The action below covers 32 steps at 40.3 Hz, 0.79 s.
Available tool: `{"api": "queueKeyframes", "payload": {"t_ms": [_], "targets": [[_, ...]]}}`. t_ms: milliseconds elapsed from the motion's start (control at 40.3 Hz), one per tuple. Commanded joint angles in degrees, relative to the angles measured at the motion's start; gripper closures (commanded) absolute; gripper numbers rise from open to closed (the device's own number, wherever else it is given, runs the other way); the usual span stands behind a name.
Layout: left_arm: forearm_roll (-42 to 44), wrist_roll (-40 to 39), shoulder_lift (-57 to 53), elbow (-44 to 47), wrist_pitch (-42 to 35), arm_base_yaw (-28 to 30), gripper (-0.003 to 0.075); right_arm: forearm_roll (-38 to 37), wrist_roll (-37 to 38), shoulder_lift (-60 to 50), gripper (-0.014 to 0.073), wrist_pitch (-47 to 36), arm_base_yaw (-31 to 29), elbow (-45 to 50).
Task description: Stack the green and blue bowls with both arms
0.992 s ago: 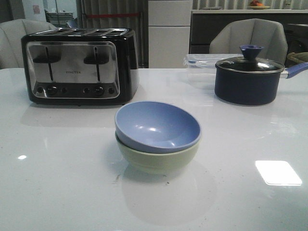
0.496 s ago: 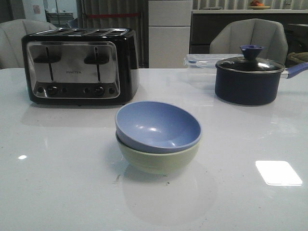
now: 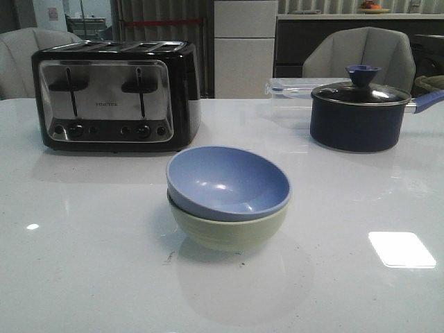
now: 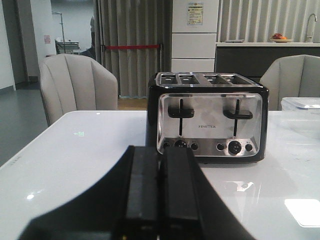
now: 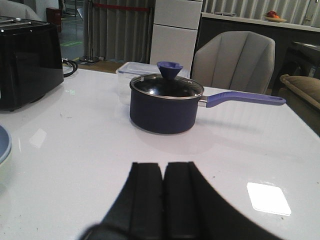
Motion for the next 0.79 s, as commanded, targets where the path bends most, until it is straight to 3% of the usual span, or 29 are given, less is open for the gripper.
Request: {"api": "queueKeyframes", "payload": {"t_ms": [0,149,769], "targets": [[0.0,0.0,-1.1,0.3,-5.2,0.1,0.0627,-2.6,2.8,-1.1,0.0537,-6.8,0.1,-0.2],[0.0,0.0,-1.1,0.3,-5.2,0.1,0.0627,-5.4,8.4,-1.1,0.0537,-8.7,0.1,-0.2],[0.0,0.0,-1.1,0.3,-5.2,0.1,0.0627,-5.7,10.1,-1.1,0.0537,-8.6,0.1,-0.2]]}}
